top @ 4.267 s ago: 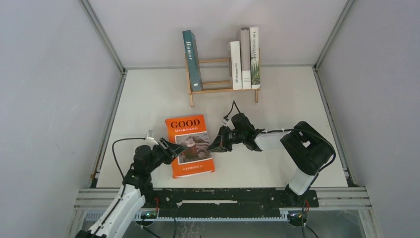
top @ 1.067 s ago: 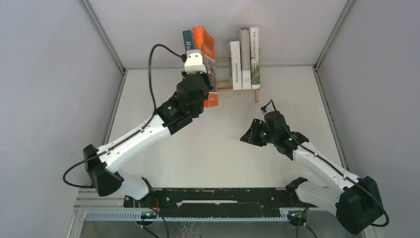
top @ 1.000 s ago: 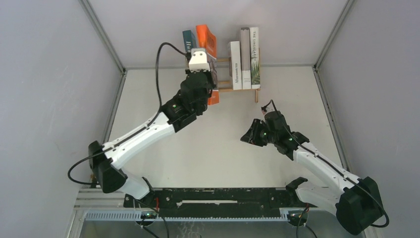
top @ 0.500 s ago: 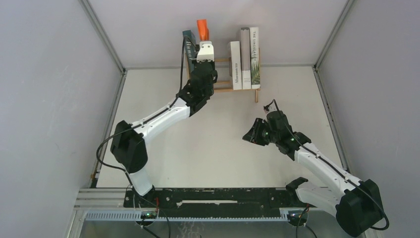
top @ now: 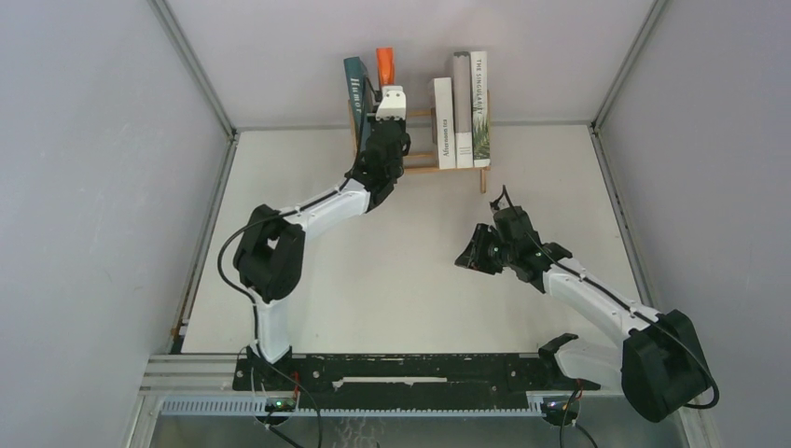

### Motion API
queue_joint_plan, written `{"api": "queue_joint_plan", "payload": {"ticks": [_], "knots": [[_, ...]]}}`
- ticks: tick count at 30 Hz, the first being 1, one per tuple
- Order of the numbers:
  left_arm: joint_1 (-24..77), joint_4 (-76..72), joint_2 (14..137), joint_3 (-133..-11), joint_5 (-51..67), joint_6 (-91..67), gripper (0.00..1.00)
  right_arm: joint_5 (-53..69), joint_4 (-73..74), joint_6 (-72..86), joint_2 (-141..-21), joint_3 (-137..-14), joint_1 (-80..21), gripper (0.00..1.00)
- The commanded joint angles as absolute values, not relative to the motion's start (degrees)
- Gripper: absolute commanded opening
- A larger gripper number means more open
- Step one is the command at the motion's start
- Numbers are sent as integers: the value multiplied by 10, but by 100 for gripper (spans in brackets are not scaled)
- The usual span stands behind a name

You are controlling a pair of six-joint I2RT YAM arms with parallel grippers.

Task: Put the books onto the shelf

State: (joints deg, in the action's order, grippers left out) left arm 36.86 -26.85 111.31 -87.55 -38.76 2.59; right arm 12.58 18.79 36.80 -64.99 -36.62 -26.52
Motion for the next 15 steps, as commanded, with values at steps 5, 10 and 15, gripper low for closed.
{"api": "queue_joint_plan", "payload": {"ticks": [5,10,15], "knots": [[349,-372,1136,-906,-364,44,26,135,139,346,-672,-361,-254,36],[340,-388,1151,-899,-363,45,27,140,127,343,-692,-357,-249,36],[331,-389,1167,-900,-366,42,34,143,119,344,-702,-356,-247,36]]}}
